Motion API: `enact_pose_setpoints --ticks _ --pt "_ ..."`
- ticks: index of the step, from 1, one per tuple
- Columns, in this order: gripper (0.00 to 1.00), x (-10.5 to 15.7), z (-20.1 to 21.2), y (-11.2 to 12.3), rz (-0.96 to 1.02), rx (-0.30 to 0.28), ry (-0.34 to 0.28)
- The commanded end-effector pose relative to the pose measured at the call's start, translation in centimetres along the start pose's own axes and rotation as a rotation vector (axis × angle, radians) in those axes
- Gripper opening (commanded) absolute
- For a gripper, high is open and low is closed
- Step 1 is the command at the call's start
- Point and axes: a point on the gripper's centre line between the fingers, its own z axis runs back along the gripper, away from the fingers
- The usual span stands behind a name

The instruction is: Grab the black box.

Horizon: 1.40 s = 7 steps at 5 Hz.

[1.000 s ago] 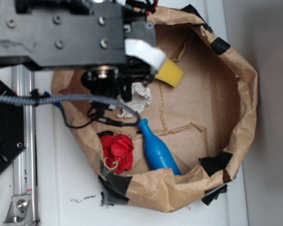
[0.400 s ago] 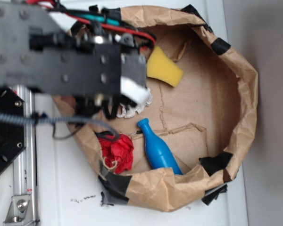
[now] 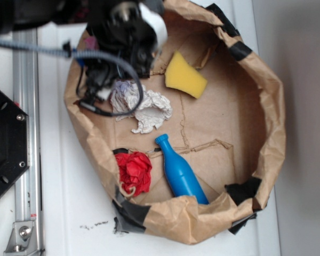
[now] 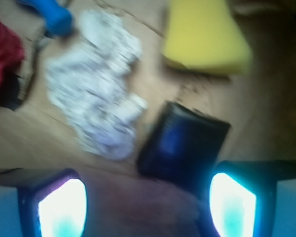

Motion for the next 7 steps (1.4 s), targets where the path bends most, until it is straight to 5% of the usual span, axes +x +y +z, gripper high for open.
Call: enact_pose_setpoints --ticks 1,4,7 --pt "1.0 0.5 0.7 0.2 -0.018 0.053 -0.02" --pt "1.0 1.8 -0.1 1.6 0.194 -0.039 -0.086" --pt "1.0 3.4 -1.1 2.6 0.168 0.04 -0.086"
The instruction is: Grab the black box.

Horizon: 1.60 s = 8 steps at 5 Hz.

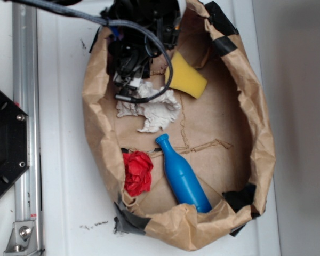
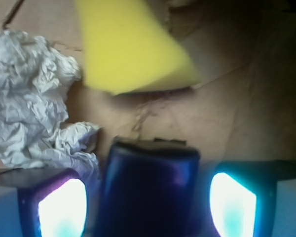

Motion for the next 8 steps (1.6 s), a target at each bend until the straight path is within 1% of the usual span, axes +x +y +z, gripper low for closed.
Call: enact_pose_setpoints --ticks 1,3,4,5,6,7,8 --pt "1.0 1.1 1.2 0.1 -0.026 0.075 -0.029" --pt "1.0 1.1 1.2 0.1 -0.026 0.075 -0.029" --pt "1.0 -0.1 -1.0 -0.8 -0.002 -0.06 0.002" --pt "1.0 -1.4 -2.4 -3.5 -0.005 -0.261 0.063" --pt "0.96 -1.8 -2.5 -4.3 -0.002 -0.202 0.111" --pt "0.0 -1.8 -1.6 -4.4 0.005 -0.111 0.097" --pt "0.0 -1.5 -0.8 -4.6 -0.009 -0.065 0.082"
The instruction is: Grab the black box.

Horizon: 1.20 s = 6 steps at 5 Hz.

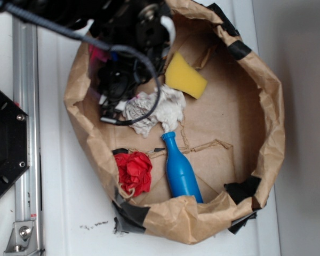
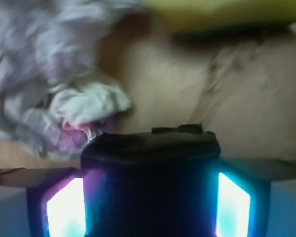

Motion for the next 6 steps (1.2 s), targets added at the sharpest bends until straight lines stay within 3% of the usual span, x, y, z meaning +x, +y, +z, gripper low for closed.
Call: enact_pose_setpoints --ticks 1,2,3,4,5,6 --pt "0.0 0.6 1.9 -0.8 -0.018 0.085 -0.032" --pt "0.0 1.2 5.1 -1.6 -0.008 0.168 -0.099" --pt "0.0 3.5 10.2 -4.0 0.039 0.213 -0.238" --pt "0.0 5.2 15.1 -5.6 0.115 0.259 -0.213" --pt "0.0 6.3 15.1 -5.3 0.2 0.322 -0.148" --pt "0.0 6.1 15.8 -4.3 0.25 0.292 -0.176"
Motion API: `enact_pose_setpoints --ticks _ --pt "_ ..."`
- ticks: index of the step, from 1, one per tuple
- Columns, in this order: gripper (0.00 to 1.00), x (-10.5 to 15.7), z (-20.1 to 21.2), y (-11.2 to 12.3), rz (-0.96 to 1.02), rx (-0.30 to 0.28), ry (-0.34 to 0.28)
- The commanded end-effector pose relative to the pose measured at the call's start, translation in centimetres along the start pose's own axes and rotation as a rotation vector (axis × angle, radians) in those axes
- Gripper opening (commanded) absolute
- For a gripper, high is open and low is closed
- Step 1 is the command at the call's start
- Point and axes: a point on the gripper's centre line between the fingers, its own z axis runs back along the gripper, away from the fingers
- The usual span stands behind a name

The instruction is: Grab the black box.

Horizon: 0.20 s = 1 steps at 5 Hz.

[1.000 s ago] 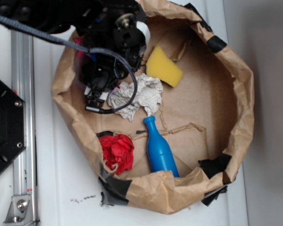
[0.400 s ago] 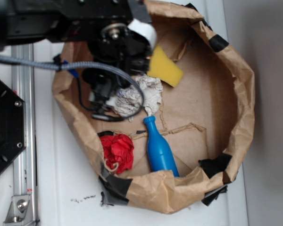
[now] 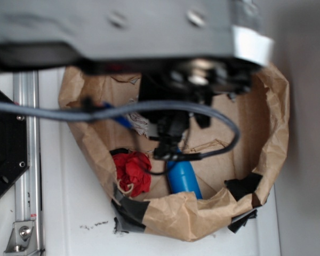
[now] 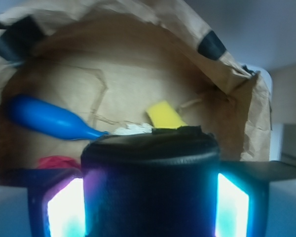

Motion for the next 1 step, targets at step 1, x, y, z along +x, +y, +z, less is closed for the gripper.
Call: enact_pose_setpoints --ticks 1 --pt "0.0 1.27 1.41 0.93 0.044 -0.064 -0.097"
